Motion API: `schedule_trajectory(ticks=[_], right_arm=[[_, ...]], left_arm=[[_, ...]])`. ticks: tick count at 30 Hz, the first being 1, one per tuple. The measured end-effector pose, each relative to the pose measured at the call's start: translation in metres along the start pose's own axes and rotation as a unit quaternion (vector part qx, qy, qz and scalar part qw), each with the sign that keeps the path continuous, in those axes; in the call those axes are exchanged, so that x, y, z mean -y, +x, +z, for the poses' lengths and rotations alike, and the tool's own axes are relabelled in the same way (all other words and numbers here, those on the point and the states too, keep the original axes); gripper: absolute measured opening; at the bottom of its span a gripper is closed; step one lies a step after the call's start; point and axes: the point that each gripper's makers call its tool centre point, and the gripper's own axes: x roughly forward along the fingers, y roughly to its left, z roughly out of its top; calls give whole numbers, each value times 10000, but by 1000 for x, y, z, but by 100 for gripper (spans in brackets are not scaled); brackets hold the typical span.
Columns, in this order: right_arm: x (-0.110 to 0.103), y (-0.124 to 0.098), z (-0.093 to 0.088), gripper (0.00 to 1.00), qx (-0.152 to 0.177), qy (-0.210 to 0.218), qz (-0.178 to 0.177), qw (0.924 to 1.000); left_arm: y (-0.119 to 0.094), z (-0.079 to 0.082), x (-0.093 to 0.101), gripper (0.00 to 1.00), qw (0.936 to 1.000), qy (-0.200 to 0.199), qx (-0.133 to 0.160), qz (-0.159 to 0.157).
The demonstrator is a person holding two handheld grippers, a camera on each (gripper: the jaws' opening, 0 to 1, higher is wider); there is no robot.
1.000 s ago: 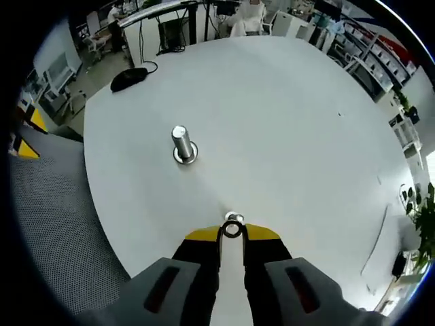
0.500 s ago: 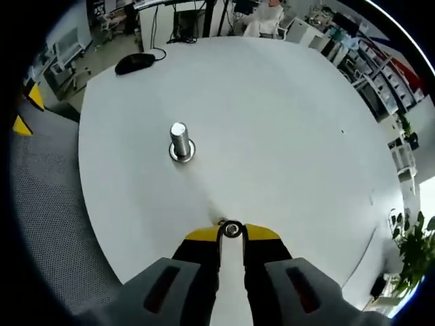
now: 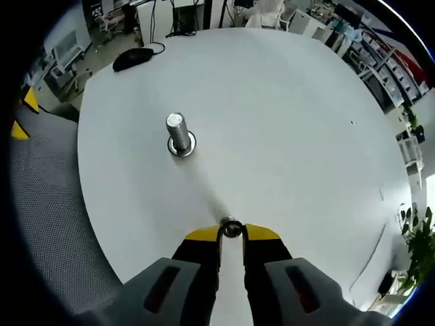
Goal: Place the washer onto the threaded stud by aligning its center hole with the stud, sliding it down to the base, and recovering from edge contact or off-axis alignment until the washer reaches the visible bottom stop.
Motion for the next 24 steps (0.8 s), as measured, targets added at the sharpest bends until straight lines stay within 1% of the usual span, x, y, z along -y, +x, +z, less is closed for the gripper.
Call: schedule_trajectory(ticks=[3, 4, 7, 9, 14, 18, 20, 24], right_arm=[[1, 10, -2, 14, -62, 17, 56, 10000], [0, 13, -2, 14, -86, 13, 71, 9999], [-3, 13, -2, 14, -105, 94, 133, 9998], [-2, 19, 0, 14, -87, 135, 158, 9997], [-4, 24, -2, 14, -133, 121, 202, 9996], [-7, 24, -6, 15, -163, 255, 227, 9993], [-7, 24, -4, 15, -107, 311, 223, 9992], [-6, 25, -2, 15, -83, 272, 248, 9993]], left_arm=[[-1, 0, 0, 17, 10000, -6, -22, 6], [1, -1, 0, 17, 10000, -12, -37, 2], [-1, -3, 1, 17, 10000, -9, -70, 0], [0, -3, 1, 17, 10000, -21, -78, 1], [0, -3, 1, 17, 10000, -14, -97, -18], [1, -3, 2, 17, 10000, -8, -93, -35], [0, -3, 2, 17, 10000, -2, -89, -39], [0, -2, 2, 17, 10000, -9, -70, -29]])
